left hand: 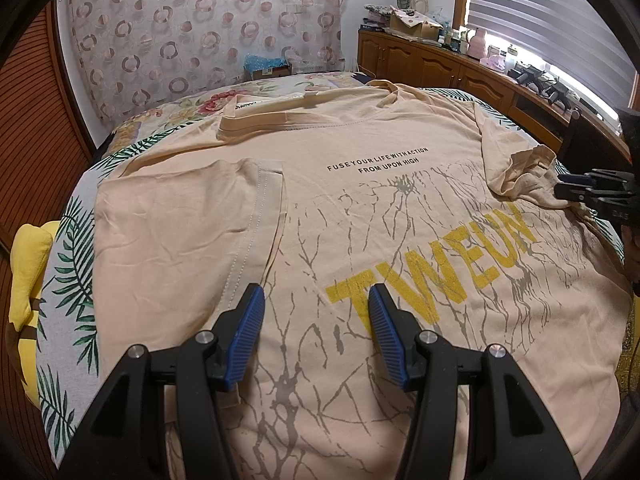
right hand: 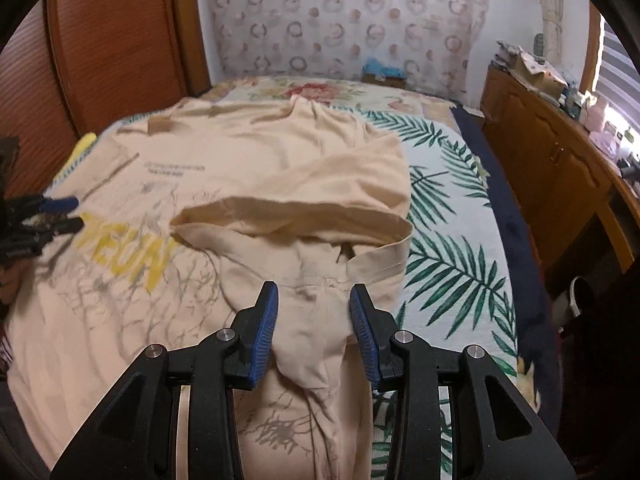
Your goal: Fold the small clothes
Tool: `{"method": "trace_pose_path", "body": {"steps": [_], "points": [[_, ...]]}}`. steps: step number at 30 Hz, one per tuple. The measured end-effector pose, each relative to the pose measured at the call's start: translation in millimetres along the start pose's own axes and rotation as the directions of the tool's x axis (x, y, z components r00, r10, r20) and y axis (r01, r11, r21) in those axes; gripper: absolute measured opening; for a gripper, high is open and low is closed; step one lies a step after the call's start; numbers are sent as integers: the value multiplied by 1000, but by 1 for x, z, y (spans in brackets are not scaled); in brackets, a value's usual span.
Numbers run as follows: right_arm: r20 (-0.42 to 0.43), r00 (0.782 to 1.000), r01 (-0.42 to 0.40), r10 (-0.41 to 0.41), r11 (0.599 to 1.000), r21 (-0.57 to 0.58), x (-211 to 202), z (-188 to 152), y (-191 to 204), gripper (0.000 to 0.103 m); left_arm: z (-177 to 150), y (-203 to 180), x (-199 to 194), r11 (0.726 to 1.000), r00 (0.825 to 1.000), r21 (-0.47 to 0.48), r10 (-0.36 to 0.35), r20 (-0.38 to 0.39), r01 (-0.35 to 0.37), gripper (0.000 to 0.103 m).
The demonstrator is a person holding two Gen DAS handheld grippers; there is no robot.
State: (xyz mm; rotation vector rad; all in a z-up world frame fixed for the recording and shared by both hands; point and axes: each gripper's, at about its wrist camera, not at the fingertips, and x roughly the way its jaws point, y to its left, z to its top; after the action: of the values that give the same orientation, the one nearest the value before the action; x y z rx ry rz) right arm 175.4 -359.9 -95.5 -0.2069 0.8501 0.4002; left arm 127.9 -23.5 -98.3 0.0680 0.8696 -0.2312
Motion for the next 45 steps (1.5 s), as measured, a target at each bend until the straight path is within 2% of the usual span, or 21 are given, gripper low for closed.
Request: {"method": "trace_pose_path", "body": {"steps": [3, 5, 8, 14, 19, 21, 24, 28, 32, 35, 37, 40, 45], "points": [[-9, 1000, 10, -10, 1000, 2, 7, 0, -1, 13, 0, 0, 0, 1000, 1000, 0, 0, 0, 0, 54], [21, 1000, -14, 14, 1000, 2, 1, -1, -1, 6, 0, 0, 0, 1000, 1000, 0, 0, 0, 0, 54], [74, 996, -40, 40, 999, -3, -16, -2, 2, 5, 0, 0, 0, 1000, 1000, 0, 0, 0, 0, 54], [79, 992, -98, 100, 995, -34, -32, -9, 15, 5, 0, 0, 0, 1000, 1000, 0, 0, 0, 0, 54], [70, 993, -93, 98, 994, -62, -36, -18, 30, 8, 0, 0, 0, 1000, 1000, 0, 0, 0, 0, 54], [77, 992, -95, 99, 994, -54, -39, -21, 30, 19, 0, 0, 0, 1000, 1000, 0, 1, 0, -1, 54], [106, 993, -50, 54, 998, -38, -46, -23, 26, 28, 2, 0, -4, 1000, 1000, -13, 3, 22, -2, 54], [145, 989, -6, 6, 1000, -4, -59, -27, 8, 34, 21, -10, -20, 994, 991, -22, -107, 86, 109, 53], [118, 992, 32, -36, 999, 38, -57, -36, -10, 34, 48, -44, -24, 980, 975, 72, -194, 108, 187, 48], [84, 995, 54, -59, 997, 54, -49, -46, -18, 34, 67, -75, -16, 957, 959, 137, -269, 84, 256, 41], [69, 995, 65, -70, 996, 69, -44, -50, -21, 34, 77, -97, -5, 941, 952, 181, -301, 53, 287, 35], [54, 996, 66, -71, 994, 84, -38, -56, -22, 34, 86, -121, 9, 920, 941, 216, -337, 10, 327, 32], [67, 994, 75, -82, 992, 97, -35, -66, -20, 35, 96, -143, 32, 914, 948, 259, -317, -27, 313, 28]]}}
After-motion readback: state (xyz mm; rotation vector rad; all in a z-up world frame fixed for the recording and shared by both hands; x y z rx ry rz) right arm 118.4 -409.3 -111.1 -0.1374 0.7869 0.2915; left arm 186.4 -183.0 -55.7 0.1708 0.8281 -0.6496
